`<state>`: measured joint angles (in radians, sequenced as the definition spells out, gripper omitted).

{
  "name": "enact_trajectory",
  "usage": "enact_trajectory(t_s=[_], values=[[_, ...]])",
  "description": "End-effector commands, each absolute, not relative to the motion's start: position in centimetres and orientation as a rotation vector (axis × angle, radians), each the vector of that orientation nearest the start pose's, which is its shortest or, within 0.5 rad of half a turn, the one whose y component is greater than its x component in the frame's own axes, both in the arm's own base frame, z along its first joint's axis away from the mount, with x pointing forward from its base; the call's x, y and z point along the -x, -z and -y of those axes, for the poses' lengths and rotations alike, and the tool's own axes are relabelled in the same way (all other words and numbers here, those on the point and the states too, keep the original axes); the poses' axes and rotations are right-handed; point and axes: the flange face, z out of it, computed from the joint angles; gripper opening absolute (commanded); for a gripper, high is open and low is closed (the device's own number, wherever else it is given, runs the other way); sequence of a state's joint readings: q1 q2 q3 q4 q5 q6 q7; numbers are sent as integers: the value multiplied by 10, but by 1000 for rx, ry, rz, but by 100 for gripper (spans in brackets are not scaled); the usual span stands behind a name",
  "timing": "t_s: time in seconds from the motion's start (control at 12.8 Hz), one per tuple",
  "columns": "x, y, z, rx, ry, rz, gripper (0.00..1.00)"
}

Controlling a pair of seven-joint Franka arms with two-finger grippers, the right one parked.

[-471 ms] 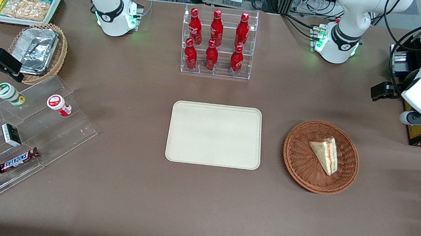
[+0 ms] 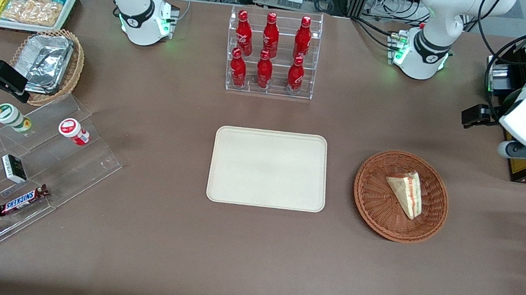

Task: Place sandwich from basket to tray
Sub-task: 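Move the left gripper over the wrapped sandwich in the wicker basket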

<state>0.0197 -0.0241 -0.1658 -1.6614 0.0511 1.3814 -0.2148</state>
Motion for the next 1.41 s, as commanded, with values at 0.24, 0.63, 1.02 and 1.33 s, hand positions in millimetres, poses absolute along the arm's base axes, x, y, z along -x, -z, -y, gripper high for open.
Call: enact_trajectory(t_s=[0.24,0.63,1.02,1.33], values=[[-526,-508,75,3020,-378,72,100],[-518,-433,82,3035,-309,50,100],[-507,-370,81,3072,-161,43,100],[-512,-341,83,3073,-99,298,100]])
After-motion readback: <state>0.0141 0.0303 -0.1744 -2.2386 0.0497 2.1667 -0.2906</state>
